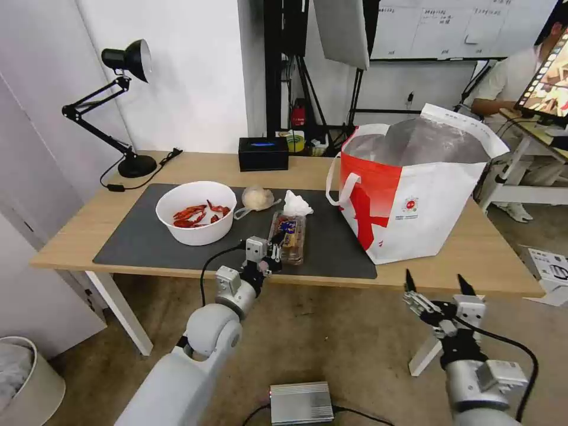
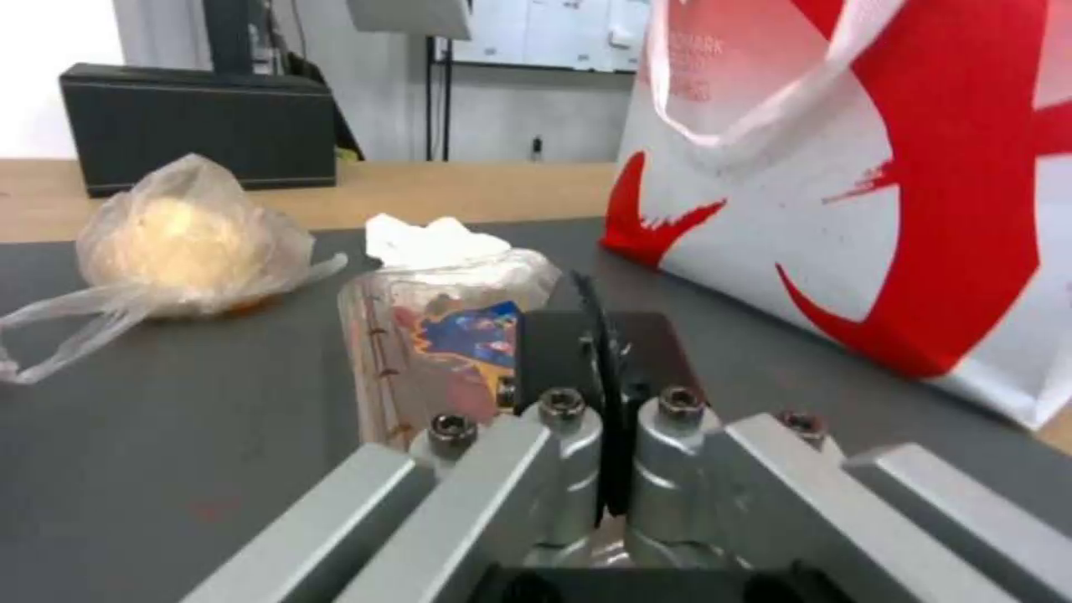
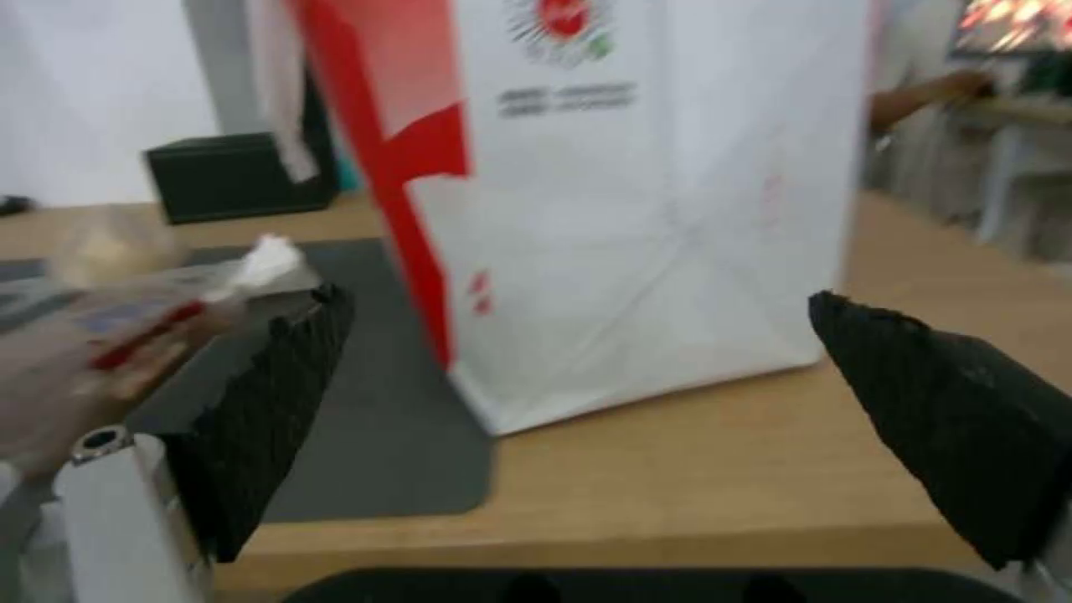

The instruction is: Pick up the trash from the table and place it into the takeout bag.

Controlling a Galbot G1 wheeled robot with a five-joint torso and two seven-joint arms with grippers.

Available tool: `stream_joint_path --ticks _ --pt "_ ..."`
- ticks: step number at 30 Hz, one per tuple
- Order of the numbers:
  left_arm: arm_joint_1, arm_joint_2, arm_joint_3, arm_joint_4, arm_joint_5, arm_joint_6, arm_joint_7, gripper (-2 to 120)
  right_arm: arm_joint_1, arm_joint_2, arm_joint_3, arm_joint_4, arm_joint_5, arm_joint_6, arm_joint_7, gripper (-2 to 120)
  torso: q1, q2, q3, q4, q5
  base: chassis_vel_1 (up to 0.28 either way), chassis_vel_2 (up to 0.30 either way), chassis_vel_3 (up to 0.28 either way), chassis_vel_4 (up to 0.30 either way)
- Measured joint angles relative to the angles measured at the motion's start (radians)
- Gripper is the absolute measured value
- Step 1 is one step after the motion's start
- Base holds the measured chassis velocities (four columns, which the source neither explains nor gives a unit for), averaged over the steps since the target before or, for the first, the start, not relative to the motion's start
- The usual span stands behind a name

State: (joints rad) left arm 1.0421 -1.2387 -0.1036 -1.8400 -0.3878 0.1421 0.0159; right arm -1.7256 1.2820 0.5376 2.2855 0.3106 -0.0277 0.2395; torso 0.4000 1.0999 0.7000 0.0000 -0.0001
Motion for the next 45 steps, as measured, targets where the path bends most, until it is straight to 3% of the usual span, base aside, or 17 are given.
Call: stream_joint_path --ticks 7,17,32,38,45 --pt "-0.025 0.043 0.029 0.011 0.022 -0.005 0.032 0 0.087 -0.009 -0.084 -0.027 0.111 -0.039 0.010 100 0.000 0.000 0.000 0.0003 0.0002 0.000 0.000 0.000 0.000" --pt "-0.088 0.080 0.150 0.065 0.046 -0.014 0.051 0 0.174 0.002 -0.096 -0.041 0.311 -0.107 0.048 100 0.000 0.000 0.000 0.0001 0.0001 0.000 0.000 0.000 0.000" --pt "-0.090 0.077 0.141 0.081 0.047 -0.019 0.046 0 0.410 0.003 -0.184 -0.100 0.514 -0.219 0.140 100 0.000 0.000 0.000 0.0001 0.0001 0.000 0.000 0.000 0.000" --pt "-0.089 0.073 0.134 0.082 0.040 -0.019 0.044 0 0.524 0.009 -0.218 -0.162 0.682 -0.290 0.200 100 0.000 0.000 0.000 0.0000 0.0001 0.000 0.000 0.000 0.000" --pt "-0.088 0.064 0.130 0.089 0.034 -0.018 0.044 0 0.617 0.042 -0.250 -0.244 0.781 -0.344 0.225 100 0.000 0.000 0.000 0.0000 0.0000 0.000 0.000 0.000 0.000"
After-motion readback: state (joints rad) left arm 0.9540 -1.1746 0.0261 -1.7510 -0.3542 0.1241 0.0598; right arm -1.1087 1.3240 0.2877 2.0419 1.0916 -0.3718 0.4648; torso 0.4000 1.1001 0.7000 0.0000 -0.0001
